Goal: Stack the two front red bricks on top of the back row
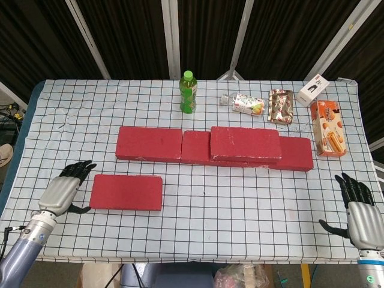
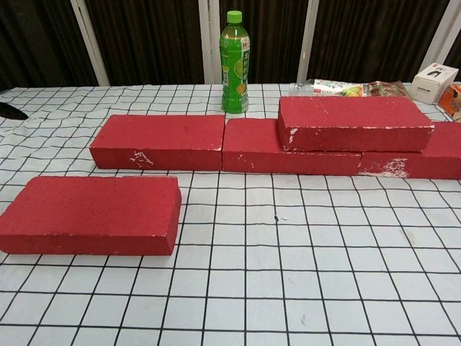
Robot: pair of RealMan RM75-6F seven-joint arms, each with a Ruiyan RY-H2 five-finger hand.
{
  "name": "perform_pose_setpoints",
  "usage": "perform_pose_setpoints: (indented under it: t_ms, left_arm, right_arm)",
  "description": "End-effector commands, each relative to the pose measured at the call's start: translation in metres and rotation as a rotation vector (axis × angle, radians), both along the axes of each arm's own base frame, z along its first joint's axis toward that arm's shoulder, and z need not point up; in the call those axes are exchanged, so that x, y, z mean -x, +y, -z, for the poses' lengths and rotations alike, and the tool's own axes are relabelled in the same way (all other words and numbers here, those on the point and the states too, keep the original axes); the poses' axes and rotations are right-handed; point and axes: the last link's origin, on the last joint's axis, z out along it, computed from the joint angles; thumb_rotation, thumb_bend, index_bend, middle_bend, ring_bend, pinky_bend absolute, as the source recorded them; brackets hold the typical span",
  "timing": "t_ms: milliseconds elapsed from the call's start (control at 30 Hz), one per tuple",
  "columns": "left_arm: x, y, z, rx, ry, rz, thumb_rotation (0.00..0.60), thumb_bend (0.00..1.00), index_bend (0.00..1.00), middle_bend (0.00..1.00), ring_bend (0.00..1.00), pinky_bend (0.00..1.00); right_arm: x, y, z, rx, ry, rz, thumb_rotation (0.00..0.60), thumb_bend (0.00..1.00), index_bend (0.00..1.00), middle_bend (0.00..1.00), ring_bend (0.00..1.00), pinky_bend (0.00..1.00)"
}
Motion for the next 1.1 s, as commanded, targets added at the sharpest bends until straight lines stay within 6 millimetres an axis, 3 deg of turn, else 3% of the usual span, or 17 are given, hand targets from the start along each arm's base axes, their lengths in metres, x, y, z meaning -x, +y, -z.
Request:
perform_pose_setpoints:
  t_ms: [33, 467, 1100]
  left_arm:
    - [-0.029, 0.015, 0.015, 0.093, 0.055, 0.023, 0.6, 0.0, 0.0, 0.0, 0.0, 0.05]
    - [-0.047, 0.03, 0.065, 0.167, 0.116, 0.004, 0.6, 0.0, 0.0, 0.0, 0.0, 0.05]
    - [-0.041, 0.028, 0.087, 0.165, 0.161, 0.033, 0.6, 0.0, 0.0, 0.0, 0.0, 0.06]
  right_arm:
    - [0.0, 0.0, 0.0, -0.002, 0.002, 0.008, 0.6, 0.15, 0.0, 0.0, 0.0, 0.0]
    - [0.002, -0.001, -0.002, 0.007, -0.006, 0.034, 0.6, 0.15, 0.0, 0.0, 0.0, 0.0]
    - [0.006, -0.003, -0.002, 0.004, -0.026, 0.07, 0.6, 0.15, 0.0, 0.0, 0.0, 0.0]
